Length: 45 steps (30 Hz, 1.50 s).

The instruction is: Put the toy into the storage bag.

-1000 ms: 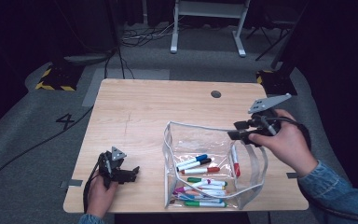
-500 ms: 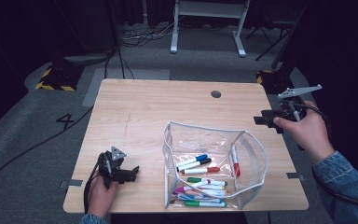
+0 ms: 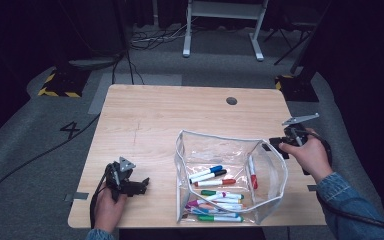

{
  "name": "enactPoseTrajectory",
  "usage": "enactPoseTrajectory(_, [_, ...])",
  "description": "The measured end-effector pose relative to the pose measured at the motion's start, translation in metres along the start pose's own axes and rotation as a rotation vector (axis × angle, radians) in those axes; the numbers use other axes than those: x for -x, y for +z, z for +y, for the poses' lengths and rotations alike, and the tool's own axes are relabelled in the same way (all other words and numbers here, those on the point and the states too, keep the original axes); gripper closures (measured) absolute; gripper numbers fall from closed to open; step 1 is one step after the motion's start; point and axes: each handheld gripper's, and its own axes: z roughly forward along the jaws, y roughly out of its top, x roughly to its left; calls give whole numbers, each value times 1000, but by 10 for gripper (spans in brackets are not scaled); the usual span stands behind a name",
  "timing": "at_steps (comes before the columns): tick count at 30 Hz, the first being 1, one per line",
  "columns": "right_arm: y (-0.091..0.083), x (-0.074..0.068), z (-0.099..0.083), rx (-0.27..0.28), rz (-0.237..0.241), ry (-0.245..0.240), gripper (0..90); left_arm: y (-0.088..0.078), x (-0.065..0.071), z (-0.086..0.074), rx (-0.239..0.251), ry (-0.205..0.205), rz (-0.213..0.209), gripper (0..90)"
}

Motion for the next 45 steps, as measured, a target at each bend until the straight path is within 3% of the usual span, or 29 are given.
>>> enactPoseTrajectory(9, [44,4,-30,-63,31,4,487,0,0,0,-2,-2,-1,0])
enactPoseTrajectory(21, [75,-6,-53,-97,61,-23,457,0,0,0,-1,-2,-2,0])
enactPoseTrajectory(23, [76,-7,-53,-95,49,-27,490,0,0,0,-1,-2,-2,0])
enactPoseTrajectory(27, [73,-6,-52,-136,-25,-73,673,0,0,0,-1,-2,-1,0])
enactPoseTrajectory(30, [71,-4,-52,-152,-55,-64,764,0,0,0,-1,-2,-1,0])
enactPoseTrajectory(37, [66,0,-53,-150,-64,-12,770,0,0,0,-2,-2,-2,0])
enactPoseTrajectory(45, [36,-1,-45,-76,-22,15,770,0,0,0,-2,-5,-2,0])
